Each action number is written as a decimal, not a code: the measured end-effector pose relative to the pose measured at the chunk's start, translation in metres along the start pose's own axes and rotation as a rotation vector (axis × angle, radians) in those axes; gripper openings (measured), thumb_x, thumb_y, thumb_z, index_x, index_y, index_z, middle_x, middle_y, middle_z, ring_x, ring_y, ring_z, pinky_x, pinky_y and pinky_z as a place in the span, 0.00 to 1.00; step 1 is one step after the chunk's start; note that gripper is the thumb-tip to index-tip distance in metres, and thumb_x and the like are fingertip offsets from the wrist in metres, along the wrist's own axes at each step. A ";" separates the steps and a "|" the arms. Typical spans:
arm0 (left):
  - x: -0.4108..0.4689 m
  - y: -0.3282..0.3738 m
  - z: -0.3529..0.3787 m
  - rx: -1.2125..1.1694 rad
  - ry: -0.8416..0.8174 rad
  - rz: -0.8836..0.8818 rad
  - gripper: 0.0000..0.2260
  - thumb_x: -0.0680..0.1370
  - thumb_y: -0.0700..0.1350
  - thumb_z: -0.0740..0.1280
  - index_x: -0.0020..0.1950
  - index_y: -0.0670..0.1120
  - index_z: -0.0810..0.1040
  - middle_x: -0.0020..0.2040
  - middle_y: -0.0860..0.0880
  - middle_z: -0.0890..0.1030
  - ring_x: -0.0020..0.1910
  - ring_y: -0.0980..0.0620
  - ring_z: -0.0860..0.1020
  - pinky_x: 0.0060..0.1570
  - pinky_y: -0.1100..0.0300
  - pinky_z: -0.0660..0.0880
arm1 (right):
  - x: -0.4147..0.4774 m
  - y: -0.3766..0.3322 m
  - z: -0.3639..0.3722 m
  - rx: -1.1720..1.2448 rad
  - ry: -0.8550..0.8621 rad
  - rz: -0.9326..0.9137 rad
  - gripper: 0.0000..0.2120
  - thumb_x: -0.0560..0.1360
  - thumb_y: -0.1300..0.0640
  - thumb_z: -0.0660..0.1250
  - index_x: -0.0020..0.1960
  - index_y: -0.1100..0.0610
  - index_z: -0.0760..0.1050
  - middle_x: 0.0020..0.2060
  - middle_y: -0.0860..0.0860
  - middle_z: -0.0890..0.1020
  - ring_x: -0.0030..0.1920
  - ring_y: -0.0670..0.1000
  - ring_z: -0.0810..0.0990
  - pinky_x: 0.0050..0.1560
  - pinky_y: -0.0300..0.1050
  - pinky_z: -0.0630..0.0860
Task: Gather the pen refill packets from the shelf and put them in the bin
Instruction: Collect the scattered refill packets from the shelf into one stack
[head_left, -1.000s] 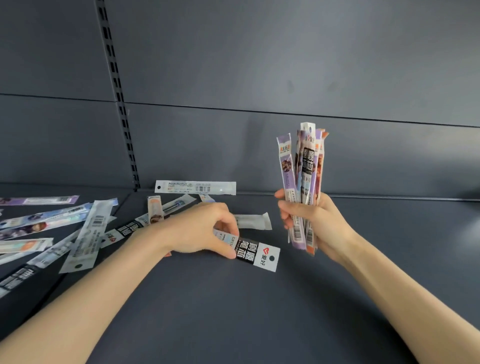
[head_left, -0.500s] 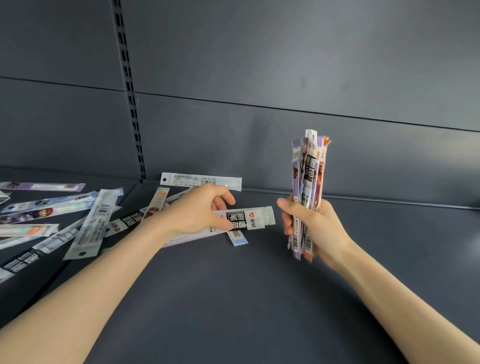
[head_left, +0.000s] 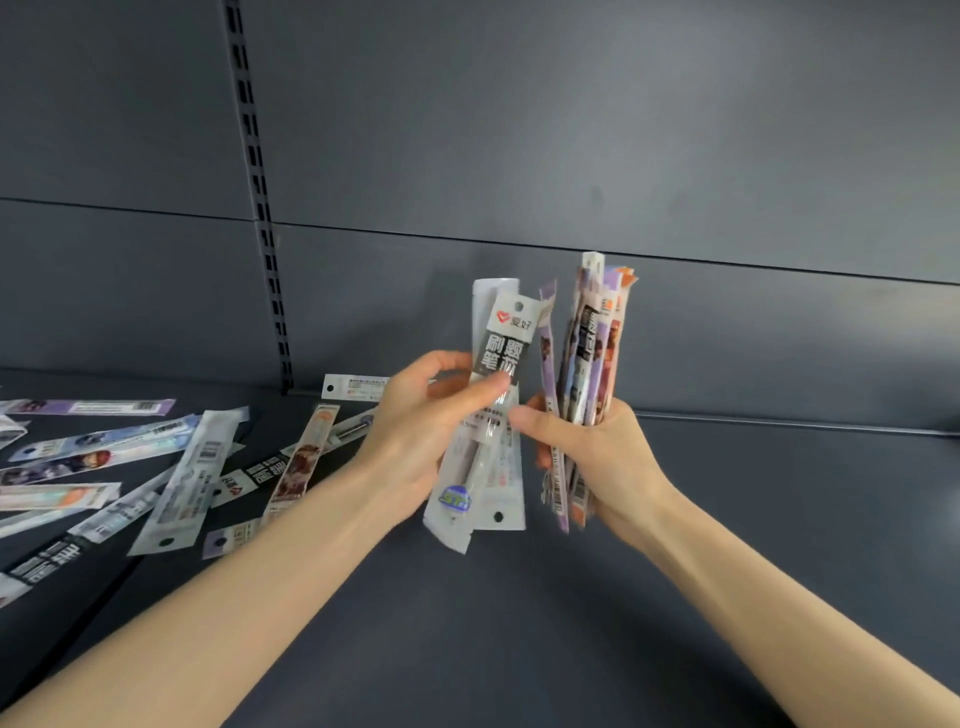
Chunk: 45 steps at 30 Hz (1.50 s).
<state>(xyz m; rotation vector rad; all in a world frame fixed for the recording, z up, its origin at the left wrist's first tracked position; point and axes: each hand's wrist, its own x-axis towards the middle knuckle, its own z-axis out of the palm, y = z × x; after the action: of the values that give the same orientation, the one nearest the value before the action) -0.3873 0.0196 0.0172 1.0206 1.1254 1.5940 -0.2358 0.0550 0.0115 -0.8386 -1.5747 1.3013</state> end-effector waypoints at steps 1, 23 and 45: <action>0.000 -0.001 0.000 -0.015 -0.006 -0.013 0.12 0.71 0.39 0.72 0.54 0.42 0.79 0.47 0.44 0.85 0.44 0.46 0.84 0.43 0.51 0.81 | 0.001 0.000 0.002 0.005 -0.023 0.000 0.07 0.66 0.60 0.76 0.34 0.58 0.77 0.25 0.48 0.79 0.28 0.47 0.77 0.32 0.40 0.76; 0.012 0.005 -0.020 0.100 0.264 0.158 0.14 0.79 0.48 0.63 0.49 0.37 0.79 0.41 0.39 0.80 0.29 0.54 0.71 0.26 0.64 0.68 | 0.006 0.004 -0.018 0.192 0.073 0.062 0.06 0.74 0.69 0.61 0.46 0.62 0.76 0.30 0.53 0.82 0.30 0.53 0.81 0.38 0.49 0.80; -0.008 -0.009 0.004 0.306 -0.039 0.328 0.17 0.68 0.29 0.73 0.51 0.42 0.73 0.53 0.47 0.79 0.43 0.53 0.84 0.42 0.61 0.81 | 0.003 0.012 -0.013 0.267 -0.232 0.133 0.15 0.68 0.63 0.71 0.55 0.59 0.81 0.50 0.59 0.85 0.50 0.58 0.85 0.48 0.51 0.82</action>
<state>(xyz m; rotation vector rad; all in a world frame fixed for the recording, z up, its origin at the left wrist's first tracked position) -0.3796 0.0144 0.0086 1.4944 1.2485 1.6758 -0.2256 0.0646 0.0011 -0.6510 -1.4957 1.7121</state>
